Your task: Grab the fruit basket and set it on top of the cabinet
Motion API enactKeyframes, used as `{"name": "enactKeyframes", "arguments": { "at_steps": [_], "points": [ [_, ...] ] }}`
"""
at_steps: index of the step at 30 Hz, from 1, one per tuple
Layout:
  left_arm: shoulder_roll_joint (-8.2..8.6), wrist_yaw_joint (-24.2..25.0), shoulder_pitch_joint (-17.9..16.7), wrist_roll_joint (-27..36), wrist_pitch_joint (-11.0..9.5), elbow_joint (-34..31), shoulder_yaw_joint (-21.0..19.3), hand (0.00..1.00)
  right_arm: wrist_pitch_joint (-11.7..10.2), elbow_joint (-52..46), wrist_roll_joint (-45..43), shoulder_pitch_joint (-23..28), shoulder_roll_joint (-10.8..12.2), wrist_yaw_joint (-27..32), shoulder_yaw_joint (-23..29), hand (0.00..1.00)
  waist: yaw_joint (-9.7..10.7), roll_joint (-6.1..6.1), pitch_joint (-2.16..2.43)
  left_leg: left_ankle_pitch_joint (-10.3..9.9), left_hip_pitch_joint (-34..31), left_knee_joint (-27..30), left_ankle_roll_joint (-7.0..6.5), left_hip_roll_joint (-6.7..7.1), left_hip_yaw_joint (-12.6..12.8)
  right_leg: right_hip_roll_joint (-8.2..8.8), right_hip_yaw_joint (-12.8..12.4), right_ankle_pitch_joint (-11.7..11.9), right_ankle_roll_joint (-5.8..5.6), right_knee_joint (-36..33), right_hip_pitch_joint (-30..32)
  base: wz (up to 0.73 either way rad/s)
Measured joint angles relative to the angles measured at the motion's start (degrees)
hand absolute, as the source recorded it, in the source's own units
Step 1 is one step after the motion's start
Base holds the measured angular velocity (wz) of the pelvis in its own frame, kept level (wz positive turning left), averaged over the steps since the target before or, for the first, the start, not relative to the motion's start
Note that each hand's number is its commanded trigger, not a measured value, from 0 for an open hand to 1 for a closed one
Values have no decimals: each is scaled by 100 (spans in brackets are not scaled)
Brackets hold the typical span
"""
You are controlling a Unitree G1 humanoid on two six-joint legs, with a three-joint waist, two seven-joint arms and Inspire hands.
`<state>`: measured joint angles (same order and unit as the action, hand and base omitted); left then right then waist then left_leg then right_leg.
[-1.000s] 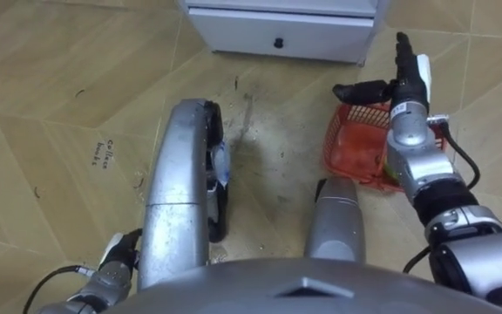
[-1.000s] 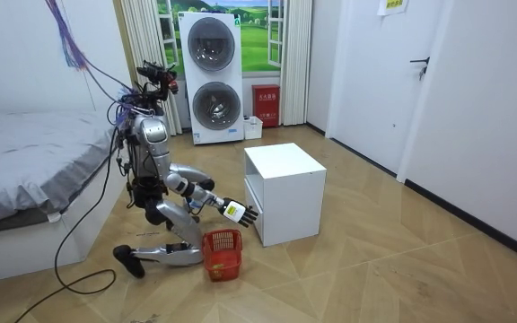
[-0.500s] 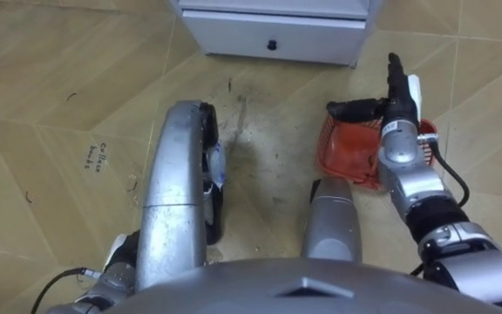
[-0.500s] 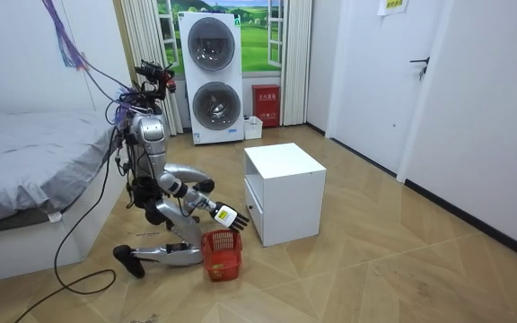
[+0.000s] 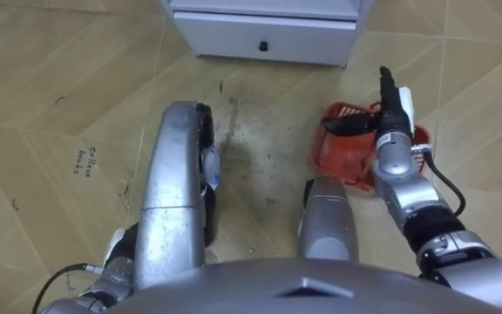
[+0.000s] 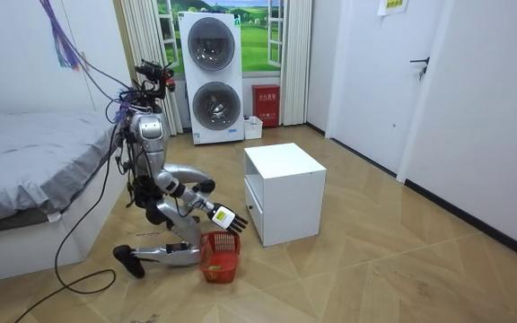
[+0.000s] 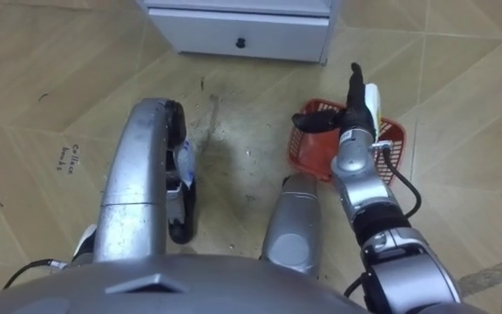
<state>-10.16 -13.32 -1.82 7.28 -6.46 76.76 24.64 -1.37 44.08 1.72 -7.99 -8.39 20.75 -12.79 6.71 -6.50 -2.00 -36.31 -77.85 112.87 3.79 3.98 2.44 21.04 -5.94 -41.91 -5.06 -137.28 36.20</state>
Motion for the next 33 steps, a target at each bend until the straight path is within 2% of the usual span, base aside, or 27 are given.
{"name": "enactKeyframes", "arguments": {
  "at_steps": [6, 17, 21, 26, 28, 33],
  "points": [
    [6, -133, 21, 1, -10, 93, -18, 0, -13, 77, -2, 14, 0, 73, -7, 0, 88, -3, 1, 1, 46, 46, 1, -19, -1, -12, -44, 0, 1, 29, -35, -5],
    [13, -247, 92, -2, -11, 132, -13, 0, -44, 73, -151, 42, -24, 300, -166, 0, 89, 32, 10, 6, 68, 57, 10, -4, -8, -30, -112, 1, 2, 37, -7, -2],
    [19, -261, 141, 1, -15, 195, 1, 0, -43, 43, -272, 46, -2, 421, -145, 0, 110, 32, 10, 6, 63, 36, 10, -1, 43, 19, -132, 1, 3, 36, 9, 2],
    [23, -372, 183, 3, -31, 277, -21, 0, -48, 3, -706, 45, 136, 723, -101, 0, 164, -16, 0, 6, 63, 54, 10, 35, 40, 33, -166, 2, 4, 35, 5, 0],
    [29, -398, 200, 3, -68, 338, -20, 0, -50, 2, -706, 44, 150, 789, -102, 0, 203, -35, 2, 6, 60, 52, 10, 85, 39, 76, -183, 2, 4, 36, 5, 2],
    [20, -450, 208, 2, -109, 380, -21, 0, -51, -7, -867, 48, 148, 900, -100, 0, 239, -72, 0, 6, 56, 54, 10, 82, 48, 90, -185, 1, 4, 26, 5, 0]
  ]
}}
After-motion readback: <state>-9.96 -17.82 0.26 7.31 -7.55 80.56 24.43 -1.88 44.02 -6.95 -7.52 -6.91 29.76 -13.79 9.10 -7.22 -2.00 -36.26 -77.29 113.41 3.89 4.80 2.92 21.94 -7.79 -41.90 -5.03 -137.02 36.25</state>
